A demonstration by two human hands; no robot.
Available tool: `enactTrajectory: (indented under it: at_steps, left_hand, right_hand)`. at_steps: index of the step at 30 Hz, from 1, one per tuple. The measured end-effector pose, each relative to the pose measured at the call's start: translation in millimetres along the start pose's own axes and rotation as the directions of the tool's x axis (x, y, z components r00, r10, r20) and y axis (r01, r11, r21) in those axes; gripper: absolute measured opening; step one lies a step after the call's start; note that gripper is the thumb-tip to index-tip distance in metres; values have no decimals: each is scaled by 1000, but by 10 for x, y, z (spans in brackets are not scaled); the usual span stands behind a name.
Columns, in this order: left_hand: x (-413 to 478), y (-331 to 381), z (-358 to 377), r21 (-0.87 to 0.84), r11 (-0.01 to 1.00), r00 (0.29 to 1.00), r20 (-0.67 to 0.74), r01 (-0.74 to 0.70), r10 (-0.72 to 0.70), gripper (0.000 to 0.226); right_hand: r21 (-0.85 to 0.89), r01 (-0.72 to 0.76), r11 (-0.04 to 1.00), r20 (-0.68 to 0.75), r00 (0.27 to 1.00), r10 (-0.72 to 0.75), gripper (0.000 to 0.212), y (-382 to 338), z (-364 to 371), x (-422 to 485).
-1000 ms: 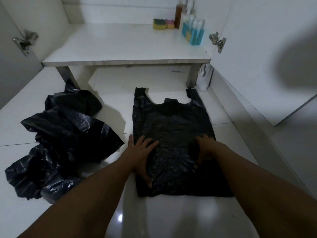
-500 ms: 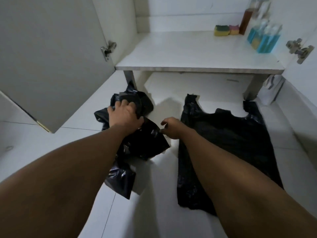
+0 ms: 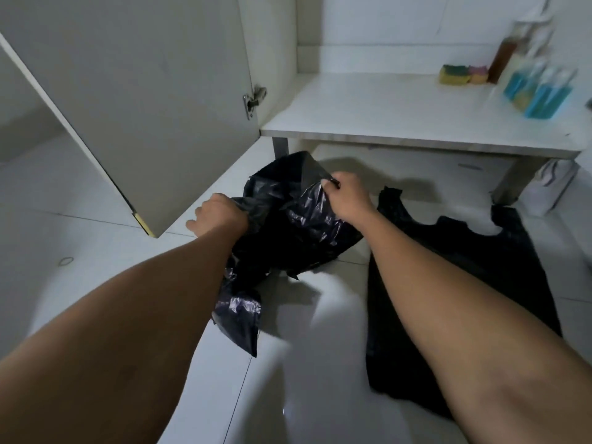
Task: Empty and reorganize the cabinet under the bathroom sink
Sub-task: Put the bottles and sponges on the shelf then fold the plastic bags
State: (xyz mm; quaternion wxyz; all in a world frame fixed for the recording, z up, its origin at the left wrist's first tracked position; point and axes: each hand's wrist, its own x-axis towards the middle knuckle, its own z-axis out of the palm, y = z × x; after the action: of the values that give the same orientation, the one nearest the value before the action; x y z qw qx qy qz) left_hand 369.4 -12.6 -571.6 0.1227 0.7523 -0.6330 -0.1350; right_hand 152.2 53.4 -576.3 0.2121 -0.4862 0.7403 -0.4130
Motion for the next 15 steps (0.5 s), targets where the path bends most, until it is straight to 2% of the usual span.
enactTrajectory:
  at_steps: [2,4,6,7,9,11,13,14,15]
  left_hand:
    - [81,18,-106,39,998,998,-40,-46,48,46]
    - [120,45,-172,68,992,992,-53,-110,113,44]
    - [105,64,-215,113,982,988,-34,-149,153,41]
    - [99,64,-212,196,964,982,-14,-182,188,40]
    - [56,47,-185,421,867,959,26,-267,283,39]
    - [33,16,-124,499,776,894,-5,-386,448,43]
    - [8,32,-60,381,682,751,53,-625,658,63]
    - [-34,71,-51,210,665,696,146,-716,703,76]
    - [-120,130,-65,25,678,664,227,-735,712,86]
  right_hand:
    - [-39,1,999,17,1000,0,38,-92,-151,47]
    - [-135,-33,990,101,994,47,40,-117,-220,28]
    - [-190,-52,980,181,980,88,32,-95,-202,-21]
    - [-191,-54,980,218,971,96,24,-85,-167,-47]
    - [-167,-29,986,254,965,71,21,-81,-83,-87]
    - [-94,-51,994,216,974,71,32,-133,-28,-79]
    - [29,-111,993,159,982,105,40,-232,-16,-41]
    - [62,-116,991,136,985,107,41,-281,-23,-11]
    - [77,-116,990,113,988,107,40,-315,-33,23]
